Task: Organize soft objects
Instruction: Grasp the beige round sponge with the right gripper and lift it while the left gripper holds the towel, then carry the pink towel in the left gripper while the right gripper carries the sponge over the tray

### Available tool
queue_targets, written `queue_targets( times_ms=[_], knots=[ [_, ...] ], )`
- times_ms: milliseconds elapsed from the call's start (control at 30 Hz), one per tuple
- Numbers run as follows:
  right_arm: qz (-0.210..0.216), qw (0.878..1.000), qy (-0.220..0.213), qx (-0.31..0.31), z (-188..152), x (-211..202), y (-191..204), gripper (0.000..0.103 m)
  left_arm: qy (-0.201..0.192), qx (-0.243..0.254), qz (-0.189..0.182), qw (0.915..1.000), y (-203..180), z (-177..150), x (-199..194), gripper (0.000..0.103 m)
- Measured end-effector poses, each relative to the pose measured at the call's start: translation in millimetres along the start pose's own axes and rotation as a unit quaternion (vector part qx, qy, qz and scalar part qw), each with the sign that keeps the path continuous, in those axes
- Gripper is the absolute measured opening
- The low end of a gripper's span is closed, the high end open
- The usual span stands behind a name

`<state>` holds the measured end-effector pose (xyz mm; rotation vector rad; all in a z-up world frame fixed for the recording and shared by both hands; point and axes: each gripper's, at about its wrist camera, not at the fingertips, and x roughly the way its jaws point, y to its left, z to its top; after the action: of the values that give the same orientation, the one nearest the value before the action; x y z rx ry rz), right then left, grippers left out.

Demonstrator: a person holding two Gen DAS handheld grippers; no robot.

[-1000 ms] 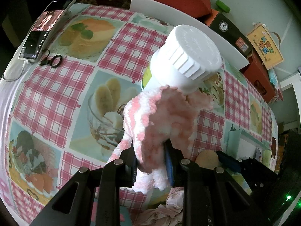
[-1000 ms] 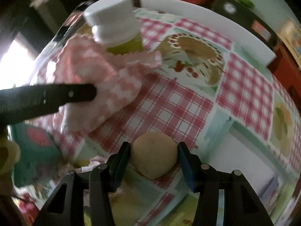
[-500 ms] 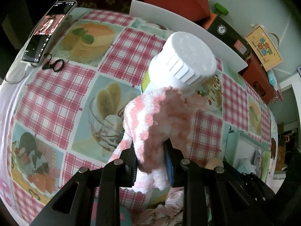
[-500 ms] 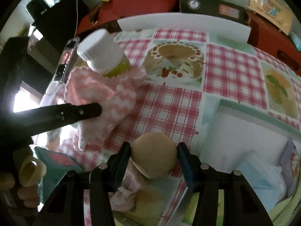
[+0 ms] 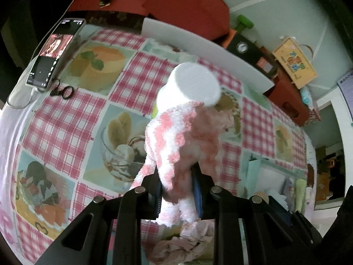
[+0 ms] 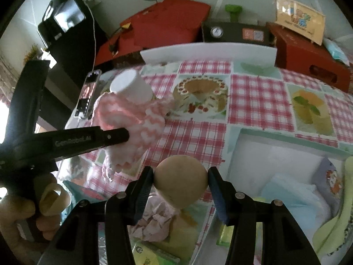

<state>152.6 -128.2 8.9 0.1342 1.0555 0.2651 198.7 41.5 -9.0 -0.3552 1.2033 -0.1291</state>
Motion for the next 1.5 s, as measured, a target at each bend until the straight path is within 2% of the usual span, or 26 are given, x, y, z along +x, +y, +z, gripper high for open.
queue_targets(
  times_ms=[300,567,833,1067,1333,1500],
  knots=[
    [-0.01,0.999,-0.048,0.015,-5.4,-41.5,-8.3,0.054,-0.038,0.016,-0.036,0.9985,-17.8,-0.9,-30.3,0.024],
    [-0.025,0.995,-0.085,0.036,-10.0,-77.5,-25.2,0.054,-0.067,0.041,-0.042,0.996,-36.7,-3.7,-51.2,0.024],
    [-0.056,0.988,-0.118,0.083,-21.5,-114.4,-64.3,0.054,-0.077,0.078,-0.043,0.9931,-63.5,-10.9,-60.3,0.024],
    [-0.082,0.977,-0.14,0.136,-36.6,-141.6,-108.7,0.054,-0.069,0.124,-0.043,0.989,-100.1,-25.5,-55.7,0.024],
    [-0.118,0.961,-0.153,0.2,-56.2,-164.6,-159.8,0.054,-0.047,0.212,-0.039,0.9755,-163.7,-56.7,-38.7,0.024],
    [-0.138,0.955,-0.15,0.217,-64.1,-169.4,-178.5,0.055,-0.025,0.26,-0.031,0.9647,-196.2,-78.7,-21.6,0.024]
  ],
)
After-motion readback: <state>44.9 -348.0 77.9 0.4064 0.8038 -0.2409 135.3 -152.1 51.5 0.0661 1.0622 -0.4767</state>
